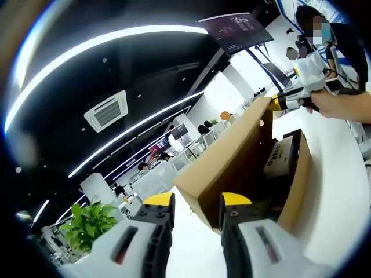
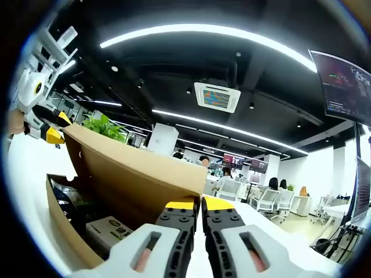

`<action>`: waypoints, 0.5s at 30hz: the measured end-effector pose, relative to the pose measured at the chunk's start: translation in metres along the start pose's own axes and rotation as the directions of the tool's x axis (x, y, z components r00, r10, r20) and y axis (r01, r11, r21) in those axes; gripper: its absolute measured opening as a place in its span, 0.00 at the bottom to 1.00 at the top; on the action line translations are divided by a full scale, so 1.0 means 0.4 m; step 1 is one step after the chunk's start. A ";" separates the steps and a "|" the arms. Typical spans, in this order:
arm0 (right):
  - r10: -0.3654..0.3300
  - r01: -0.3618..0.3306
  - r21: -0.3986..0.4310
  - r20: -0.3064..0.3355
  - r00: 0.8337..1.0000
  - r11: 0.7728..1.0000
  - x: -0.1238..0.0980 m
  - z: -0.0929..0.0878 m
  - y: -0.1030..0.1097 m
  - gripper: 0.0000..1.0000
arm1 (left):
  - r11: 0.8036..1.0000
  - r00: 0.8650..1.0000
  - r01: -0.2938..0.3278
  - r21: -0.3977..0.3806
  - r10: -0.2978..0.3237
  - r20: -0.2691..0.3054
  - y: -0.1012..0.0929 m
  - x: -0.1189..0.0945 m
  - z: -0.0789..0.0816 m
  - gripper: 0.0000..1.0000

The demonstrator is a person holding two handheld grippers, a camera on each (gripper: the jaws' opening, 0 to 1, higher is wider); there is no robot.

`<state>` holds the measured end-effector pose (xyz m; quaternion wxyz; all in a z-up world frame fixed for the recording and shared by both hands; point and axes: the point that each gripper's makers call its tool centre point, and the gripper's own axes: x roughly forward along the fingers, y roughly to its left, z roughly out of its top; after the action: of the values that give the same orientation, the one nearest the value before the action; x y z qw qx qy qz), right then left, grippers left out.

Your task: Operate the shoe box by opening the lid, removing the specified soft item, and placing it in the target area until the item is outside and the box remains undamaged.

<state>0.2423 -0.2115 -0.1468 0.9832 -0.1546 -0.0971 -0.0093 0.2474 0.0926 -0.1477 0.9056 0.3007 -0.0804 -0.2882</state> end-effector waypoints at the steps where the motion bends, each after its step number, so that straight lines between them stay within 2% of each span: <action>1: 0.002 -0.002 -0.004 -0.001 1.000 1.000 0.003 0.002 0.000 0.01 | 1.000 1.000 0.011 -0.015 -0.011 0.001 -0.001 -0.004 0.002 0.30; 4: 0.006 -0.006 -0.023 -0.007 1.000 1.000 0.011 0.006 -0.001 0.02 | 0.995 0.997 0.081 -0.056 -0.080 0.022 -0.018 -0.022 0.021 0.33; 6: 0.008 -0.008 -0.033 -0.011 1.000 0.999 0.015 0.007 -0.001 0.02 | 0.984 0.987 0.158 -0.082 -0.155 0.033 -0.041 -0.032 0.033 0.32; 7: 0.012 -0.013 -0.037 -0.012 1.000 0.999 0.018 0.009 -0.001 0.02 | 0.970 0.975 0.220 -0.105 -0.218 0.031 -0.058 -0.037 0.034 0.34; 8: 0.018 -0.018 -0.043 -0.018 1.000 0.999 0.018 0.008 -0.004 0.02 | 0.960 0.969 0.245 -0.137 -0.245 0.017 -0.058 -0.037 0.030 0.36; 10: 0.031 -0.031 -0.011 -0.020 0.999 0.999 0.024 0.012 -0.008 0.01 | 0.926 0.945 0.322 -0.199 -0.326 0.013 -0.068 -0.044 0.024 0.33; 11: 0.035 -0.035 -0.005 -0.022 0.999 0.999 0.027 0.012 -0.009 0.01 | 0.912 0.938 0.339 -0.230 -0.347 0.007 -0.068 -0.046 0.020 0.31; 14: 0.036 -0.036 0.005 -0.019 0.999 0.999 0.037 0.015 -0.009 0.01 | 0.902 0.922 0.382 -0.202 -0.388 0.012 -0.067 -0.052 0.021 0.31; 15: 0.037 -0.037 0.000 -0.021 0.999 0.999 0.041 0.017 -0.008 0.01 | 0.883 0.897 0.436 -0.171 -0.442 0.006 -0.086 -0.059 0.019 0.31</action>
<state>0.2569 -0.2125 -0.1364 0.9841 -0.1565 -0.0841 0.0071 0.2095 0.0796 -0.1611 0.8401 0.2385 0.0292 -0.4864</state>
